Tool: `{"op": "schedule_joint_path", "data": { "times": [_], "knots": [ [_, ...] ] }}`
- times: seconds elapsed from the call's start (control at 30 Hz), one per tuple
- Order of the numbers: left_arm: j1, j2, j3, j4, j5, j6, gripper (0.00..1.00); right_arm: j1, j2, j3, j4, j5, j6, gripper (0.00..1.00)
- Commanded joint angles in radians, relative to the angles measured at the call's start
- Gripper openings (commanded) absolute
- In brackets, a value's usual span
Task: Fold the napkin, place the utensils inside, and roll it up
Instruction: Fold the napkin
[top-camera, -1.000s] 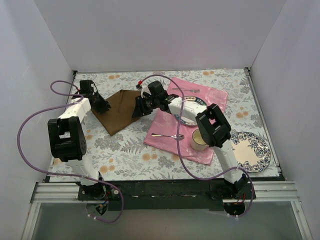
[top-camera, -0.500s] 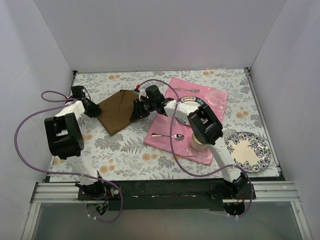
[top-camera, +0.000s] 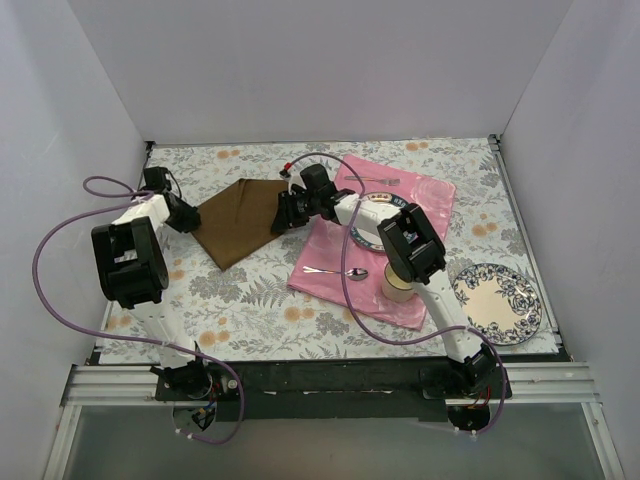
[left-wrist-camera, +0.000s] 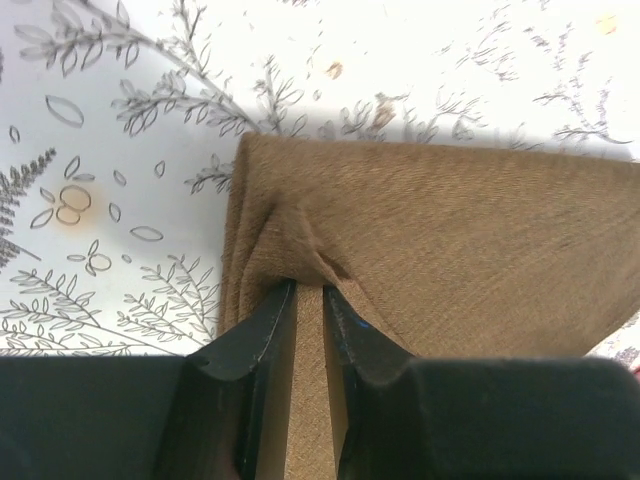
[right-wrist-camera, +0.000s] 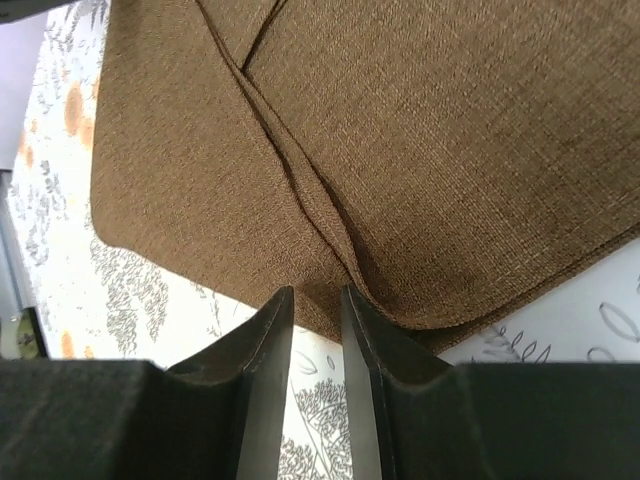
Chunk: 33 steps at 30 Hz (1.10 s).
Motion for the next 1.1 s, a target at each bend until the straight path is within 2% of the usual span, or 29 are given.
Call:
{"op": "schedule_joint_path", "data": {
  "times": [0.0, 0.27, 0.43, 0.57, 0.93, 1.07],
  "knots": [
    [0.005, -0.052, 0.069, -0.021, -0.021, 0.038, 0.18, 0.004, 0.030, 0.088, -0.116, 0.081, -0.089, 0.34],
    [0.003, -0.106, 0.124, -0.037, 0.074, 0.043, 0.26, 0.023, -0.083, 0.123, -0.180, 0.123, -0.137, 0.34],
    [0.005, -0.072, 0.127, -0.021, 0.128, 0.031, 0.27, 0.043, -0.082, 0.134, -0.096, 0.046, -0.068, 0.36],
    [0.003, -0.024, 0.127, -0.017, 0.108, 0.029, 0.27, 0.047, -0.024, 0.146, -0.027, -0.005, -0.002, 0.36],
    [0.005, 0.022, 0.110, -0.016, 0.004, 0.080, 0.28, 0.017, -0.005, 0.037, -0.010, 0.040, -0.045, 0.36],
    [-0.001, 0.017, 0.136, -0.021, 0.023, 0.094, 0.30, 0.017, 0.009, 0.039, -0.030, 0.051, -0.058, 0.36]
  ]
}}
